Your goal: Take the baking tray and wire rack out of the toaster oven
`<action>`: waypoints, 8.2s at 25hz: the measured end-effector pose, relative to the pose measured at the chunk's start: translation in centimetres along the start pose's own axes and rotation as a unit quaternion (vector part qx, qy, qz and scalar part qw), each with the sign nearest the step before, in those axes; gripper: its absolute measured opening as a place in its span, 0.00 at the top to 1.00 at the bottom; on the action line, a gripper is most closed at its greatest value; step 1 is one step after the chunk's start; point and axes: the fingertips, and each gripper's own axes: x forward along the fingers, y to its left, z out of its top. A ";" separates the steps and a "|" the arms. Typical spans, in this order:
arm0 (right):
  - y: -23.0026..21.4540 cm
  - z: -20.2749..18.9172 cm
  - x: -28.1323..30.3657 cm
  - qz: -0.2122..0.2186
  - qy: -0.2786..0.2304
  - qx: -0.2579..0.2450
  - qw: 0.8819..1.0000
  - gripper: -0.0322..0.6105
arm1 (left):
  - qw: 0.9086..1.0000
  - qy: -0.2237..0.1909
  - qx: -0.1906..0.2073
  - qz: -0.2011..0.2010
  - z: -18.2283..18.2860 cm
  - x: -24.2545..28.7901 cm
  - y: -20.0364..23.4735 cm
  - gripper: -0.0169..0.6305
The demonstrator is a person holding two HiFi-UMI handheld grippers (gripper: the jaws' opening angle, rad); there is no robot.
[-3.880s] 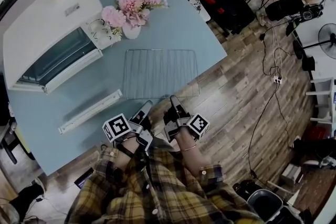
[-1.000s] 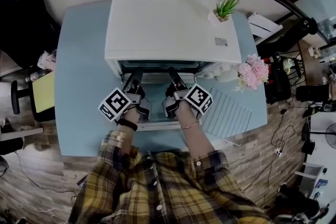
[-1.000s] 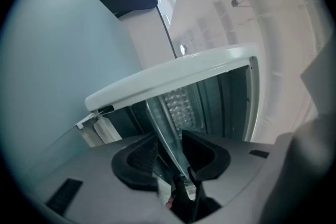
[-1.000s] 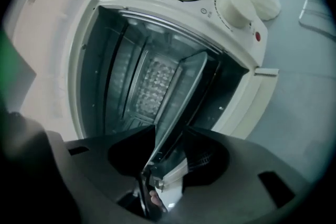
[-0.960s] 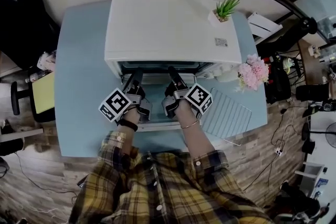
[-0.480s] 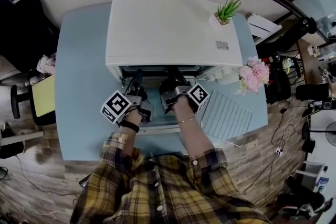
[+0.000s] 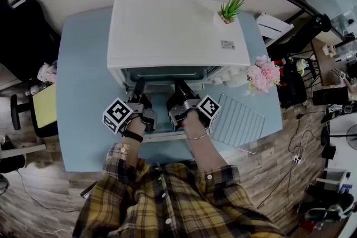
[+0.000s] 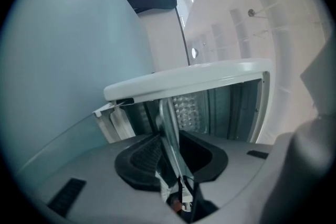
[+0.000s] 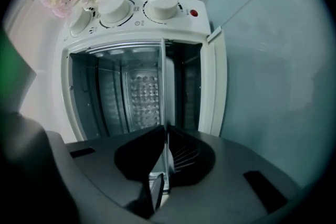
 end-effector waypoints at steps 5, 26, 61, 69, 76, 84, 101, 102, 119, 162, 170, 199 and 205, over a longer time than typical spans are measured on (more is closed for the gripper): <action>0.5 -0.7 -1.5 -0.005 0.014 -0.013 1.000 0.91 | 0.999 0.017 -0.023 0.019 -0.7 -1.5 0.3 0.89; 0.9 -4.4 -11.3 0.010 0.088 -0.049 0.995 0.92 | 0.999 0.006 -0.038 0.009 -5.5 -11.3 -1.2 0.95; 1.6 5.6 -32.3 0.079 -0.092 -0.070 0.990 0.92 | 0.981 0.171 0.036 -0.080 -25.2 -13.2 -8.5 0.95; -0.5 12.4 -39.5 0.058 -0.202 -0.063 0.976 0.92 | 0.956 0.282 0.048 -0.069 -35.1 -10.2 -8.4 0.95; -3.7 15.2 -42.7 0.023 -0.247 -0.043 0.968 0.92 | 0.940 0.335 0.033 -0.050 -40.2 -8.8 -6.6 0.94; -6.9 16.2 -42.0 -0.007 -0.248 -0.010 0.969 0.92 | 0.938 0.344 0.043 -0.001 -40.9 -8.0 -3.0 0.92; -12.0 16.7 -40.5 -0.047 -0.252 0.046 0.966 0.92 | 0.937 0.336 0.081 0.058 -38.8 -9.4 0.4 0.88; -11.9 16.7 -40.4 -0.046 -0.250 0.042 0.966 0.92 | 0.937 0.335 0.082 0.058 -38.8 -9.5 0.4 0.88; -7.8 13.1 -41.4 -0.075 -0.163 -0.145 0.973 0.88 | 0.937 0.319 0.140 -0.011 -35.8 -11.4 -3.8 0.88; 13.8 -7.2 -18.1 0.071 0.059 -0.740 0.666 0.95 | 0.832 0.077 0.543 -0.080 -6.5 -16.0 -13.3 0.99; 13.4 -6.8 -18.1 0.056 0.056 -0.736 0.672 0.95 | 0.835 0.075 0.538 -0.082 -6.6 -15.6 -13.1 0.99; 13.0 -5.6 -18.9 0.040 0.035 -0.711 0.701 0.95 | 0.840 0.072 0.534 -0.070 -6.2 -16.8 -12.4 0.99; 12.6 -5.4 -19.4 0.028 0.032 -0.708 0.704 0.95 | 0.839 0.072 0.534 -0.071 -6.4 -16.9 -12.3 0.99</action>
